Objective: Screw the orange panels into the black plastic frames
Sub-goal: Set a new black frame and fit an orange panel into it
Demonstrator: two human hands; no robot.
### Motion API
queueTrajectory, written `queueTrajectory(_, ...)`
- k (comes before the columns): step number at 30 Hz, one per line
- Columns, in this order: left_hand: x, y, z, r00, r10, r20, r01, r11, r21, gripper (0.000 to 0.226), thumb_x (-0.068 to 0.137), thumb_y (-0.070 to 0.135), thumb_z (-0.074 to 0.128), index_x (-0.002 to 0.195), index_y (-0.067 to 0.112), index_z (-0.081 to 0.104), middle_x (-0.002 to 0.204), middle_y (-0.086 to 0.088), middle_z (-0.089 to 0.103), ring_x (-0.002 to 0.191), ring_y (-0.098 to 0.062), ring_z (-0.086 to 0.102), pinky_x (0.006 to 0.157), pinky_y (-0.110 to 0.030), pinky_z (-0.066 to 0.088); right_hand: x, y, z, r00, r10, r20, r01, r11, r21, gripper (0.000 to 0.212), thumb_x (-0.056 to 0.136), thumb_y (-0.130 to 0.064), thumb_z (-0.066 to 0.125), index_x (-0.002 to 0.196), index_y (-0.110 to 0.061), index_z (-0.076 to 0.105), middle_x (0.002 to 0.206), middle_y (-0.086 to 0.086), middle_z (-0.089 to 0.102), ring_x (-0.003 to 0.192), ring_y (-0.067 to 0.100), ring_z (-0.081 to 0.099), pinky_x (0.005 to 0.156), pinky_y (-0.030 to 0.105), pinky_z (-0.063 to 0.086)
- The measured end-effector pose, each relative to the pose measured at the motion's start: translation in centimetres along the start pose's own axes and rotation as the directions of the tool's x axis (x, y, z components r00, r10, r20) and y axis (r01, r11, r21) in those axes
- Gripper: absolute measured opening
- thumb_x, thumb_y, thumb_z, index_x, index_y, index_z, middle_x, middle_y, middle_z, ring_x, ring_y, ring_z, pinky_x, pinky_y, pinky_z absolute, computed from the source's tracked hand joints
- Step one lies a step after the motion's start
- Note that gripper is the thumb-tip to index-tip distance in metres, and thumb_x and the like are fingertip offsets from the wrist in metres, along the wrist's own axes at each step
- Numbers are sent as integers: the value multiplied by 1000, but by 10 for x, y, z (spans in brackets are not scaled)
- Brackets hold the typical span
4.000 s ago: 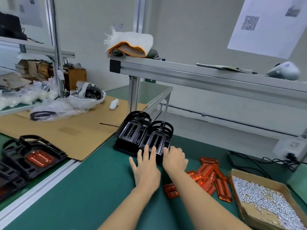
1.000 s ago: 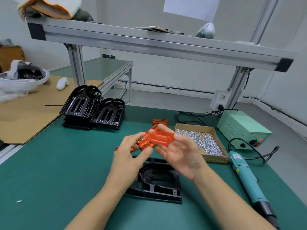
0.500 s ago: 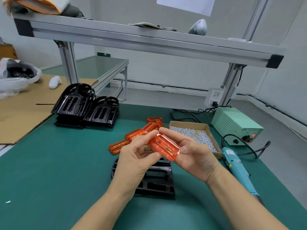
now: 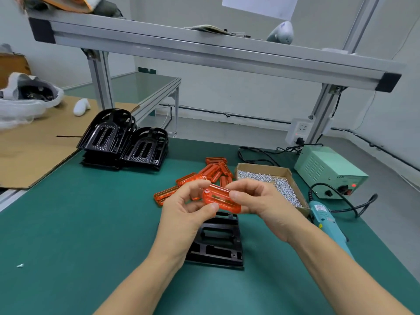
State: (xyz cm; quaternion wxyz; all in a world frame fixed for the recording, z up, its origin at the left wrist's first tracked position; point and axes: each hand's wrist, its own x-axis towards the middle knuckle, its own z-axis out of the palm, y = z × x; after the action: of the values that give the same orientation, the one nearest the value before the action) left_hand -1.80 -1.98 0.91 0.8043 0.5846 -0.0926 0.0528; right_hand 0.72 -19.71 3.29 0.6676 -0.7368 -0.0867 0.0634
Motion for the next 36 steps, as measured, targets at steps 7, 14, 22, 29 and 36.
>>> queueTrajectory(7,7,-2,-15,981,-132,138,65,909,412,51,73,4,79,117,25,64,90,4,72,81,-19,69,75,-23,54,-2,9,-1,997,-46,-55,30,962,-270,15,88,-6,68,80,-16,73,66,-8,66,56,0,51,55,14,41)
queueTrajectory(14,8,-8,-24,968,-64,243,-184,478,859,35,68,44,78,97,41,60,92,21,54,98,9,40,90,-25,24,-6,25,1,997,-38,-63,9,914,-405,19,83,-4,74,74,-21,69,68,-7,67,65,4,60,65,19,49)
queueTrajectory(22,14,-17,-22,969,-86,232,-208,223,952,50,69,61,70,113,40,62,106,21,42,109,-2,29,90,-27,11,-10,41,2,991,-26,-133,-46,858,-512,21,82,-7,76,72,-25,69,73,-7,70,68,2,62,71,23,53)
queueTrajectory(29,25,-10,-14,949,-206,238,-228,72,971,52,68,60,71,114,37,65,109,13,44,110,-11,33,90,-33,18,-12,46,5,982,-83,-168,-34,802,-596,23,80,-12,78,70,-29,66,69,-10,67,62,-3,57,64,17,48)
queueTrajectory(36,26,-9,-18,938,-218,268,-244,130,961,40,70,57,71,107,42,66,106,15,42,109,-9,33,94,-34,20,-16,42,6,971,-50,-235,-144,661,-737,16,82,-35,75,71,-27,68,69,-9,66,66,6,57,67,29,49)
